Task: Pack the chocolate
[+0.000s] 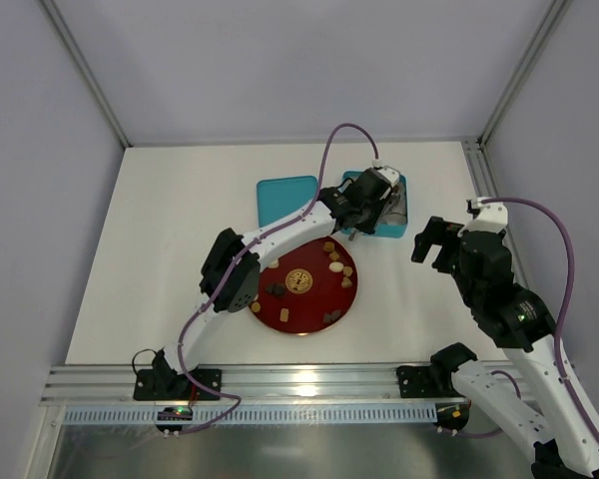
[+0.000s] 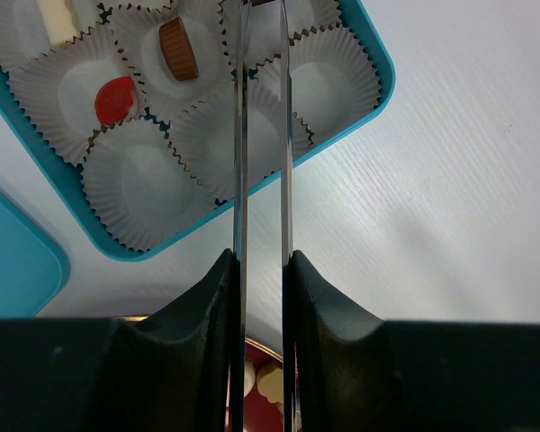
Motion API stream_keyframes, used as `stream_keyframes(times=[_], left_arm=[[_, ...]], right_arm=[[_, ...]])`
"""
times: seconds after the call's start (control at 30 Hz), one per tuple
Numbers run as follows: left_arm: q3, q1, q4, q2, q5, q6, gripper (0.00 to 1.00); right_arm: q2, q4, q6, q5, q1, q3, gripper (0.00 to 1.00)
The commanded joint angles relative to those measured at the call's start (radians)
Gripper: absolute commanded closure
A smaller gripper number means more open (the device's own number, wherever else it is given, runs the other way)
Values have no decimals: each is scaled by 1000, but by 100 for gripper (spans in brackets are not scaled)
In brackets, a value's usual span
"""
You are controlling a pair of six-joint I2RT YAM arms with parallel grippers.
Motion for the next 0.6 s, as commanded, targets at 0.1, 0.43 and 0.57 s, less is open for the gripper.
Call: stream_keyframes(times=[0.1,0.43,0.57], left_arm=[[28,3,54,-55,6,-9,80],[33,3,51,-61,1,-1,70],[34,3,53,-60,3,1,69]], right_arm=[[3,25,-11,7,-3,1,0],[3,28,-13,4,-3,-2,0],[1,28,-13,4,-3,-3,0]])
